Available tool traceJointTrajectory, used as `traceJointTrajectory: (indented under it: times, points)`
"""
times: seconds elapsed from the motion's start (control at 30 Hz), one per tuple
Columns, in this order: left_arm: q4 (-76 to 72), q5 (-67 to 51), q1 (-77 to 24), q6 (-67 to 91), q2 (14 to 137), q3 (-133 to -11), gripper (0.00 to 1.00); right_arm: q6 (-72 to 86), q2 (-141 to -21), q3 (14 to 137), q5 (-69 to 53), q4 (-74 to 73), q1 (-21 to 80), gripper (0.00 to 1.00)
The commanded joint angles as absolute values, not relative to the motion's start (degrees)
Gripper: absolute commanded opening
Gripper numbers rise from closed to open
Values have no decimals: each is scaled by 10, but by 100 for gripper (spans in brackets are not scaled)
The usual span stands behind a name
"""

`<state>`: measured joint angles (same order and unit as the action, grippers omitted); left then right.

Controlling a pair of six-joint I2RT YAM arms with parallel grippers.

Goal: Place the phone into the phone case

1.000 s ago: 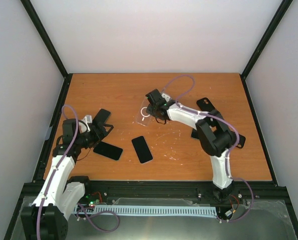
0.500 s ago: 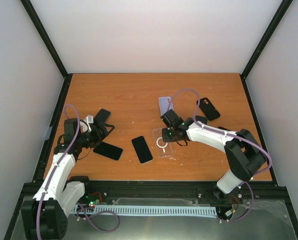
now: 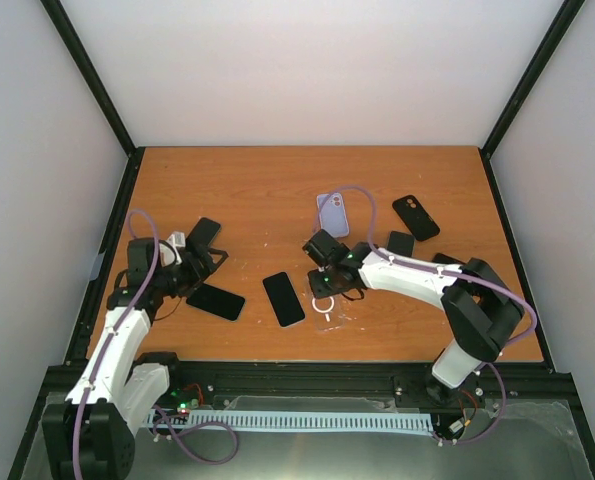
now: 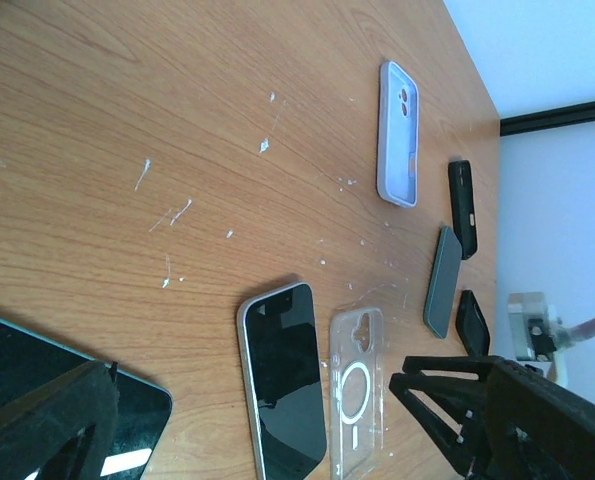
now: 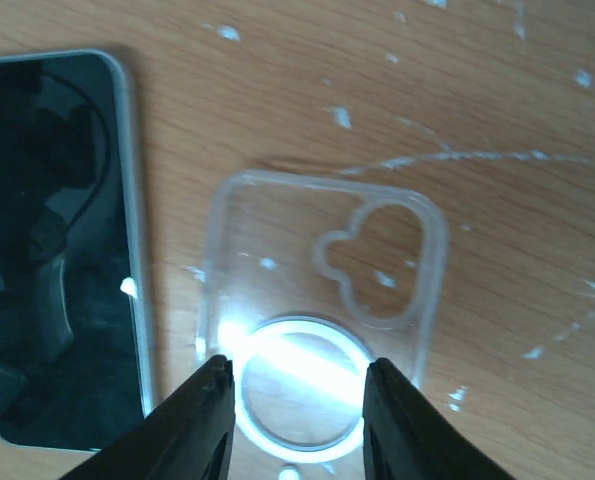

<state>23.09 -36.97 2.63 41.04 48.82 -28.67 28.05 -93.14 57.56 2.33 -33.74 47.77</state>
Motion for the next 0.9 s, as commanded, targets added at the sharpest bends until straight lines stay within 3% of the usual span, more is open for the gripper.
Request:
traceJointTrajectory:
  times: [0.0,0.33,0.87]
  points:
    - [251,-348,30,410,467,-308,99,306,-940,613,33,-340,512,39]
    - [280,-294,30,431,374,-340,99,341,-1028,694,75,-321,588,65]
    - [314,-257,30,420,355,-358,99,328,-1135,762,91,-318,601,89]
